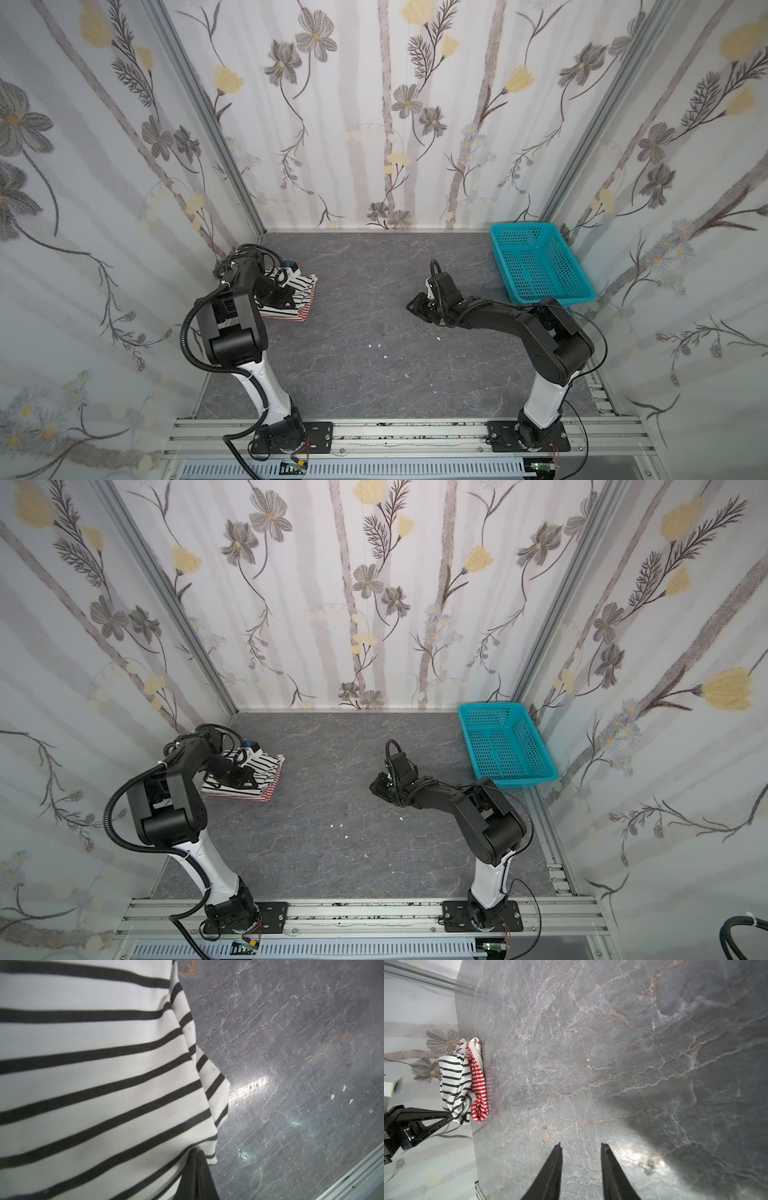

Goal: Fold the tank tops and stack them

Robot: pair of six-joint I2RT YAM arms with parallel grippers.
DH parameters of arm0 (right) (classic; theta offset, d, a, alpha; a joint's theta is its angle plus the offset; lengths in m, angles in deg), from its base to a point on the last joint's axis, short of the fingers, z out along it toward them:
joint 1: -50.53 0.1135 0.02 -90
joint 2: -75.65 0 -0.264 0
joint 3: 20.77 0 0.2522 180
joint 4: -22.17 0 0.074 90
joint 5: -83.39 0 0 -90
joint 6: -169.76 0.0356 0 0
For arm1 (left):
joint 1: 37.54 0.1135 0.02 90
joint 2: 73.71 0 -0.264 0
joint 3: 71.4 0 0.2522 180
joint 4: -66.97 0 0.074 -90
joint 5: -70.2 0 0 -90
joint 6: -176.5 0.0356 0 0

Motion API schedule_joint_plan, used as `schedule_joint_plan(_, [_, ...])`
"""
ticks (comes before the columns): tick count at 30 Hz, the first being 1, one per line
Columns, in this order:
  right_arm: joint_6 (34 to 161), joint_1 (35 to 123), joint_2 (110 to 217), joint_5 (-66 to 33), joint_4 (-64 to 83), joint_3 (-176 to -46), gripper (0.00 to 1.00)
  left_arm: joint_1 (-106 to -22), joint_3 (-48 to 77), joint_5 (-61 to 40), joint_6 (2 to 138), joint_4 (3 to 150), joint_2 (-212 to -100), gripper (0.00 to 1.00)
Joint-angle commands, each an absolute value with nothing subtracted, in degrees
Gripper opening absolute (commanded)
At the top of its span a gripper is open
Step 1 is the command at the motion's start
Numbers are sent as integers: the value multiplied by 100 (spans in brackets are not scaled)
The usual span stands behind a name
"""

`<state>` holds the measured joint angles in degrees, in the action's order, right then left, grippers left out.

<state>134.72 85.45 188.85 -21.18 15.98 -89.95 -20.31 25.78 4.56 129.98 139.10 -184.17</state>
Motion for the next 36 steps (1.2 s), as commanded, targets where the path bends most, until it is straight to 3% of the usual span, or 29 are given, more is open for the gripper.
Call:
schedule_joint_plan(1, [13486,8552,18727,-2000,1773,-8884,34,-2048,2502,526,13022,13866,-18509,6])
schedule_joint_plan(9, [13362,8495,18211,-1871,1576,-8646,34,-2049,2264,131,12930,13715,-18457,15])
schedule_joint_plan(14, [13028,8428,17510,-1697,949,-8777,37,-2058,2246,353,12908,13724,-18166,19])
schedule_joint_plan(16, [12810,8360,17154,-1585,599,-8857,41,-2057,2235,599,12908,13724,-17920,26])
schedule_joint_plan(22, [12159,8047,15865,-979,-202,-8732,78,-2193,2403,1522,12407,13700,-17500,73])
schedule_joint_plan(24, [11948,7881,15425,-742,-481,-8670,86,-2257,2407,1895,12319,13659,-17463,99])
schedule_joint_plan(29, [11428,7461,14644,130,-1163,-8526,94,-2486,2027,2952,11951,13088,-17304,100])
schedule_joint_plan(36, [10914,6882,14114,1093,-1275,-7830,94,-2994,504,2223,10526,10202,-16566,100])
